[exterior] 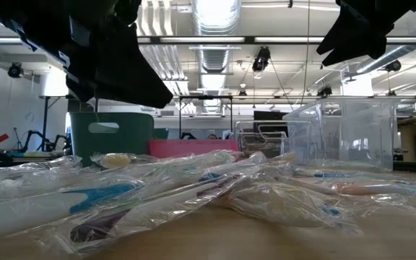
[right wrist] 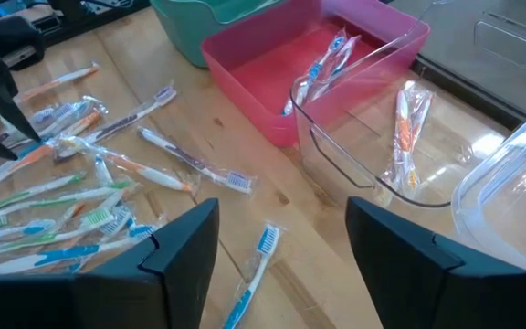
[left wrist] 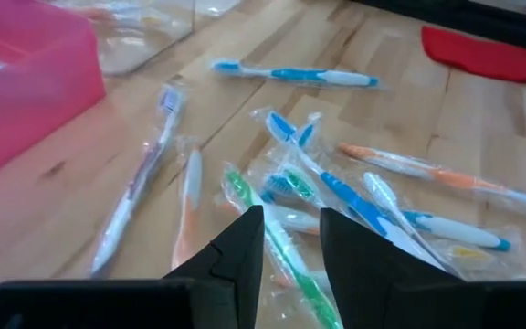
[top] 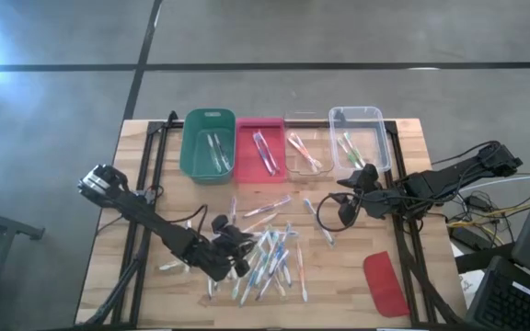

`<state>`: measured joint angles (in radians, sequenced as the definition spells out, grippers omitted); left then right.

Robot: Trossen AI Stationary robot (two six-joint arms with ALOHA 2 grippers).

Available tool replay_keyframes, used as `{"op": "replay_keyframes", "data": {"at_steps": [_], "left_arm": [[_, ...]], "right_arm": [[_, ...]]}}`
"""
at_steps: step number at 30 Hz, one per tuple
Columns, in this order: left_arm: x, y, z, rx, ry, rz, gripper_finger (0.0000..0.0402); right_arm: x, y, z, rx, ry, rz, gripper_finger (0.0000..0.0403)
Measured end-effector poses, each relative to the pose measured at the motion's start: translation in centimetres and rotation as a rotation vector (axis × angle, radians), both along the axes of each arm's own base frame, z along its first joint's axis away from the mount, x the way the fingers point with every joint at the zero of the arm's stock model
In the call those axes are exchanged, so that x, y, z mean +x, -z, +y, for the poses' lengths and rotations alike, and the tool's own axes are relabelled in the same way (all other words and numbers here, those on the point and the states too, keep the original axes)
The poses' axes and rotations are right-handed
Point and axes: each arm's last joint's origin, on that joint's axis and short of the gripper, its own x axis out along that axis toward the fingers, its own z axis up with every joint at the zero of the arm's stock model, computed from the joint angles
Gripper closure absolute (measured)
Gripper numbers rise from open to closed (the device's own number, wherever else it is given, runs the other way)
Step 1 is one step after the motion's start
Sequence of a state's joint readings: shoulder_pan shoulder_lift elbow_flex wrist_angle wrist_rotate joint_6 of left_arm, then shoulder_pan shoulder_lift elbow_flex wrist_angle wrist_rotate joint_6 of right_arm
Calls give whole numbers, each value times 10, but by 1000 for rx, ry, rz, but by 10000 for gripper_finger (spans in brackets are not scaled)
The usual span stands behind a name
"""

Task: Pick & Place Toothbrushes
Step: Put the green toothbrush into the white bin

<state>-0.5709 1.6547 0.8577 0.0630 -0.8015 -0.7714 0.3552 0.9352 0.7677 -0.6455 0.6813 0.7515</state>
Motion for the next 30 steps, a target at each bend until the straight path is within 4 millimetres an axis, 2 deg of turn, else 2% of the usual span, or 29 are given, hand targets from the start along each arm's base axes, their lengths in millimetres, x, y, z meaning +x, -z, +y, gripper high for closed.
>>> {"op": "replay_keyframes", "data": {"at_steps": [6,13,30], "left_arm": [[12,19,-10,9,105,55,287],[26,34,-19,35,114,102,288],[28,50,-17,15,64,135,303]], "right_arm": [[0,0,0,0,0,-1,151],[0,0,0,0,0,0,133],[0,0,0,0,0,-1,83]]}}
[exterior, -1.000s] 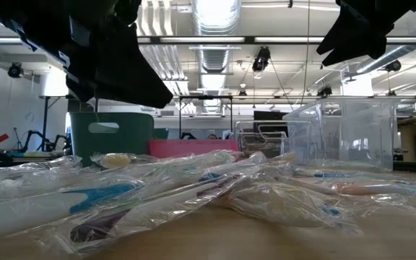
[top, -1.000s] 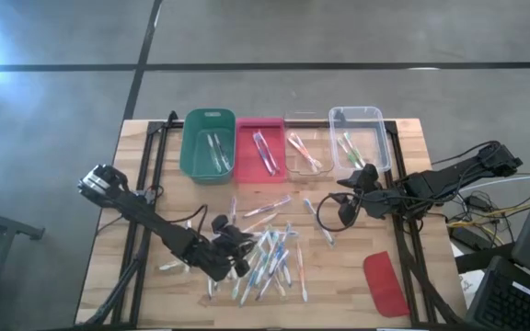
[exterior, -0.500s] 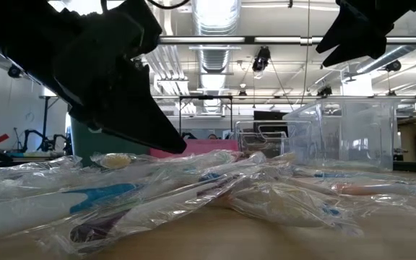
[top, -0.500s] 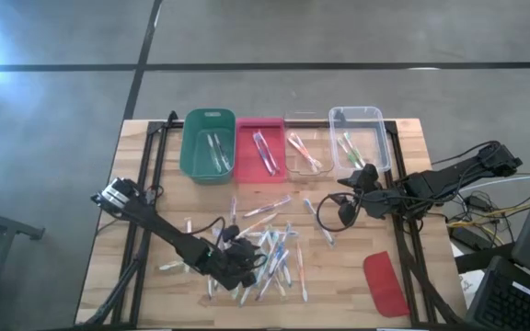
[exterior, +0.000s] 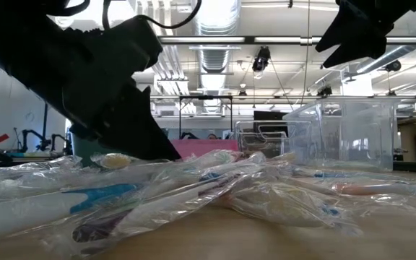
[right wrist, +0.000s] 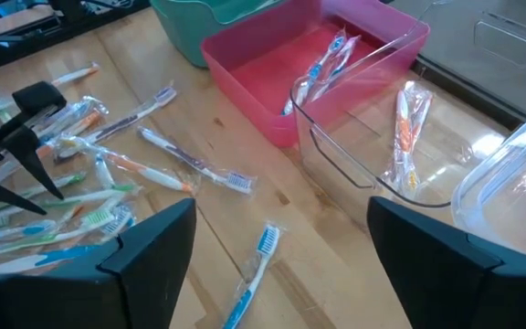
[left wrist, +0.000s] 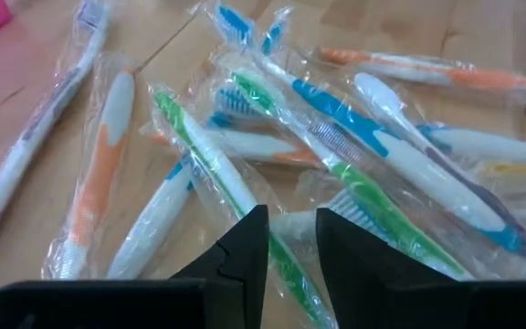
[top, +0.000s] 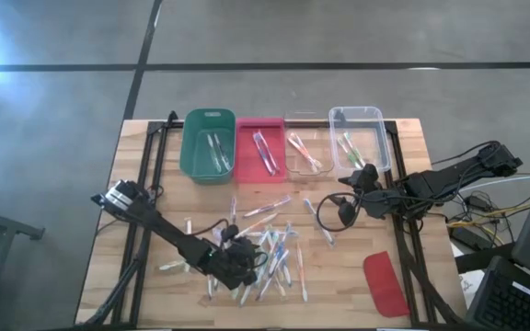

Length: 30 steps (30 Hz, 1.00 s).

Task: Pick & Place Toothbrushes
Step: Put the green toothbrush into the white bin

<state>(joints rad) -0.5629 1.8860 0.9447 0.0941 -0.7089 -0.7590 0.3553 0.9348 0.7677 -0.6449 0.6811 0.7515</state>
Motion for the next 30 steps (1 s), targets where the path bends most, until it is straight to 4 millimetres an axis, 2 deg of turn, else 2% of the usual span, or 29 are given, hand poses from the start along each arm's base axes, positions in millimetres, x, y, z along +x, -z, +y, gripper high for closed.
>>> {"op": "replay_keyframes", "data": {"at_steps": [8,16,23,30], "left_arm": [[0,4,0,6,-3,14,312],[0,4,1,5,-5,14,354],[1,4,1,14,-15,5,393],[2,2,1,36,-19,-5,398]], "right_arm": [[0,0,0,0,0,0,58],[0,0,0,0,0,0,42],[0,0,0,0,0,0,56],[0,0,0,0,0,0,78]]}}
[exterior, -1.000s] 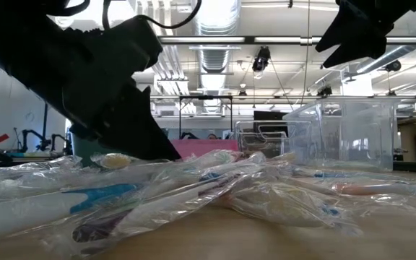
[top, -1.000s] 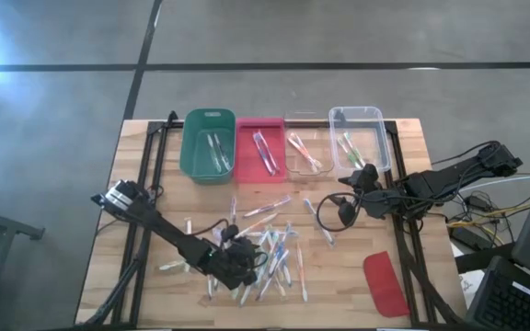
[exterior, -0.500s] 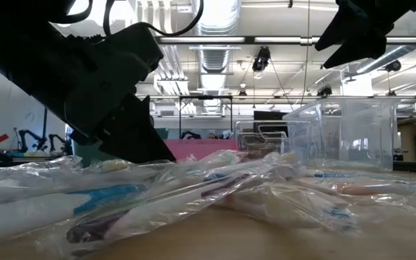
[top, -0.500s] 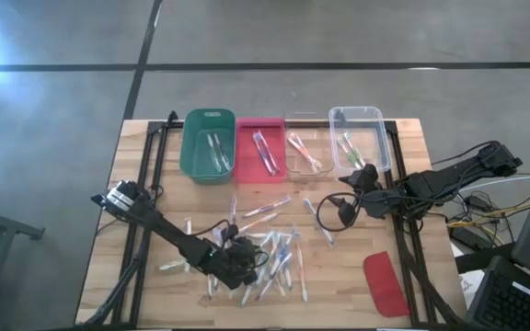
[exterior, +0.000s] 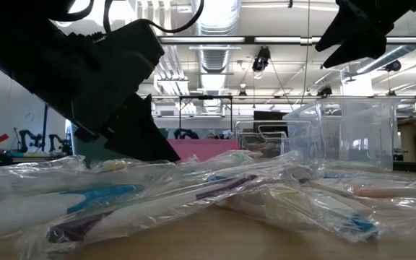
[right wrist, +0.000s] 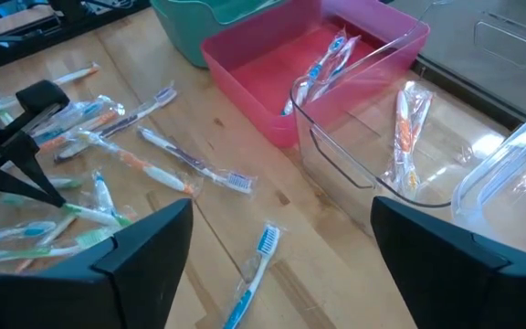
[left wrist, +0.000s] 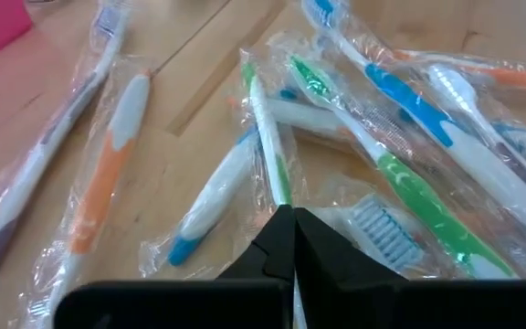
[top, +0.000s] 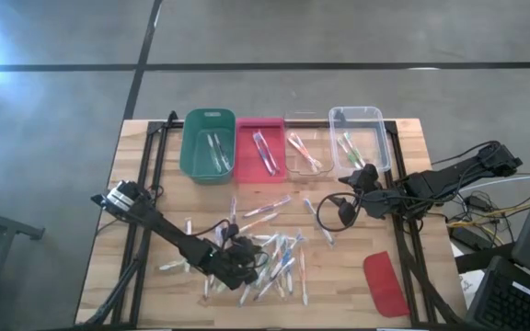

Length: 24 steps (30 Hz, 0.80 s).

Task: Pick & Place Toothbrushes
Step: Put the green toothbrush into the white bin

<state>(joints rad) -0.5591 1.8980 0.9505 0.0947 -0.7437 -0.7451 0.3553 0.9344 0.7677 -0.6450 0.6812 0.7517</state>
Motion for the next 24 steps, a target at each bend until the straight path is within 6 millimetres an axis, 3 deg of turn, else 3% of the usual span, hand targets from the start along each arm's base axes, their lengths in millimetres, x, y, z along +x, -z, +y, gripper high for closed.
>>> {"op": "replay_keyframes", "data": {"at_steps": [14,24], "left_arm": [[22,-34,-13,136,108,-24,400],[20,-44,-11,243,88,104,396]], "right_arm": [[0,0,0,0,0,0,115],[0,0,0,0,0,0,143]]}}
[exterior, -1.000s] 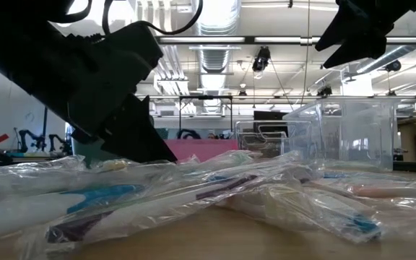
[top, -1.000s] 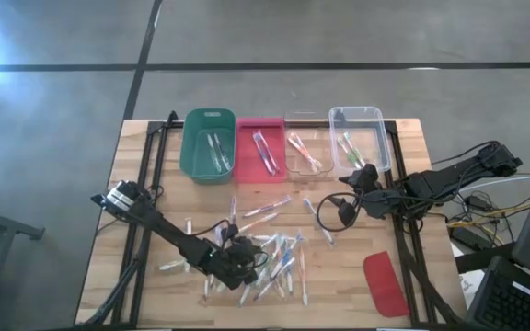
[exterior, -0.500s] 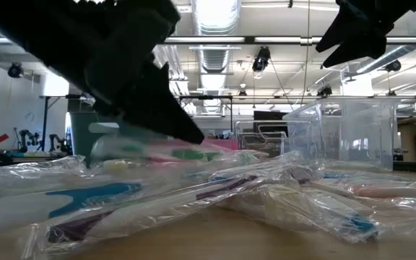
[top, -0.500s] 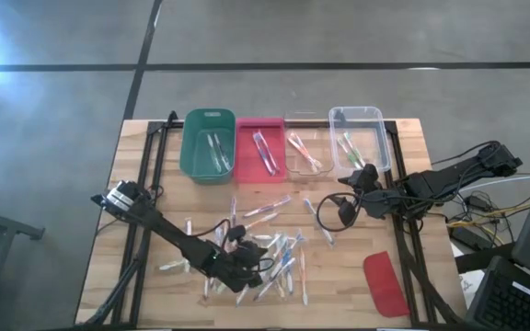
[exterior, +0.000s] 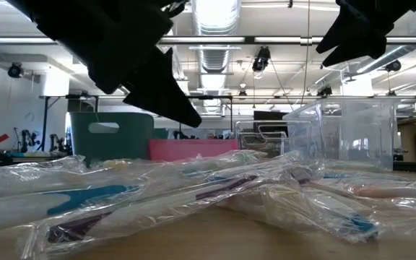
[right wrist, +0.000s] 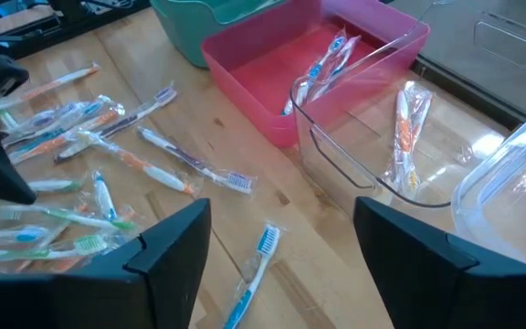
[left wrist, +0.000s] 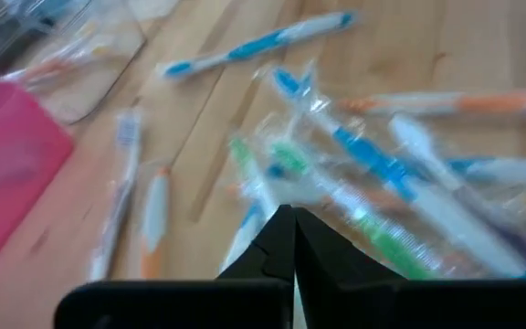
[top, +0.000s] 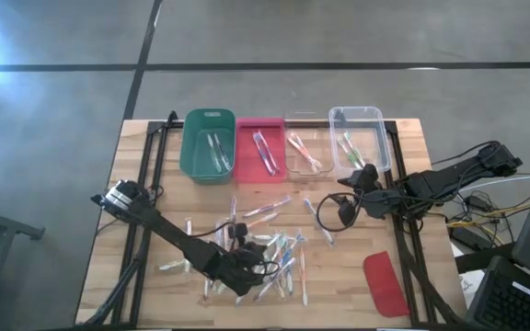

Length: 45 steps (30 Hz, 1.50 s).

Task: Pick & Place Toothbrushes
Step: Put the green toothbrush into the white bin

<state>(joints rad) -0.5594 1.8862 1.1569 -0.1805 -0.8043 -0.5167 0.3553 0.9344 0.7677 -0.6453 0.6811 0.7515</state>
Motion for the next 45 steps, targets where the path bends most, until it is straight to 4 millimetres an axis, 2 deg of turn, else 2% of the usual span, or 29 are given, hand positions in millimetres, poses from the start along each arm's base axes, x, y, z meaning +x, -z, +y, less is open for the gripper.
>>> {"op": "replay_keyframes", "data": {"at_steps": [9,15,19,35,45], "left_arm": [[2,0,9,-3,-11,44,343],[5,2,12,-82,28,88,286],[5,2,11,-136,63,111,267],[2,6,12,-216,-2,107,266],[4,21,11,-213,-29,139,266]], "right_arm": [[0,0,0,0,0,0,167],[0,0,0,-11,-8,6,180],[0,0,0,-51,-40,28,184],[0,0,0,-52,-40,26,137],[1,0,0,-49,-39,21,106]]}}
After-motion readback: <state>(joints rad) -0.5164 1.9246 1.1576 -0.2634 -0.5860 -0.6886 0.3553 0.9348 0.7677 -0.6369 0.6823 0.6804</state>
